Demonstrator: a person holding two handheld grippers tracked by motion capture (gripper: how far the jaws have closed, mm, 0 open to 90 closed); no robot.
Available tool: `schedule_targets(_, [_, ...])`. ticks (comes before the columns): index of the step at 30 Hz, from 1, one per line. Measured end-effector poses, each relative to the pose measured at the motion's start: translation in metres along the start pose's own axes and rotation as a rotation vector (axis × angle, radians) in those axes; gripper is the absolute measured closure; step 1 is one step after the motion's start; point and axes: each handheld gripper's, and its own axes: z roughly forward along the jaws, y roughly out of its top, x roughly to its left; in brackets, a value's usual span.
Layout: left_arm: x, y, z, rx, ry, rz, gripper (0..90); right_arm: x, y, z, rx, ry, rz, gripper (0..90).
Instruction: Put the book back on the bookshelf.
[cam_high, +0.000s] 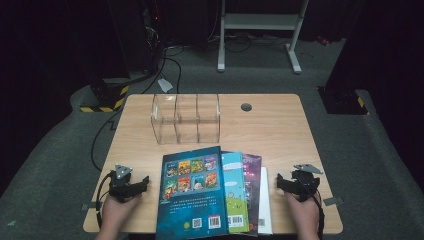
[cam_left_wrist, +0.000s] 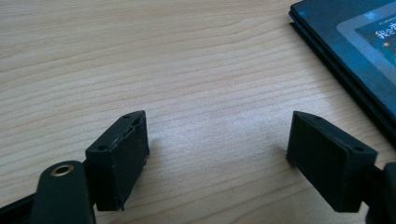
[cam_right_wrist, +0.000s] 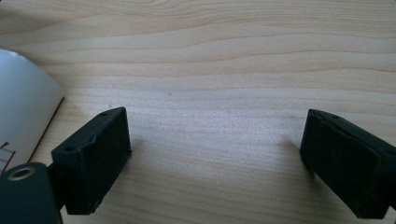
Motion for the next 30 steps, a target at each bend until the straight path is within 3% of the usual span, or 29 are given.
schedule_targets(8, [0.002, 0.0016, 0.0015, 0.002, -0.015, 0.012, 20.7, 0.0012, -0.0042, -0.0036, -0.004, 0.024, -0.033, 8.4])
schedule_targets(20, [0.003, -0.0005, -0.0015, -0.008, -0.012, 0.011, 26.3, 0.0002, -0.0045, -0.0045, -0.01, 0.042, -0.03, 9.7])
schedule_targets(24, [0.002, -0.0022, -0.0032, -0.009, -0.017, 0.012, 27.8, -0.0011, -0.0048, -0.0064, -0.016, 0.047, -0.024, 15.6])
schedule_targets(27, [0.0016, -0.0034, -0.0047, -0.008, -0.014, 0.015, 28.3, 0.0, -0.0039, -0.0056, -0.011, 0.012, -0.038, 13.0])
schedule_targets(28, [0.0012, -0.0043, -0.0057, -0.013, -0.019, 0.024, 30.0, 0.0015, -0.0038, -0.0073, -0.019, 0.002, -0.062, 14.8])
schedule_targets(30, [0.0001, -0.0064, -0.0078, -0.016, -0.05, 0.049, 30.4, 0.0017, -0.0038, -0.0089, -0.033, 0.021, -0.088, 18.8])
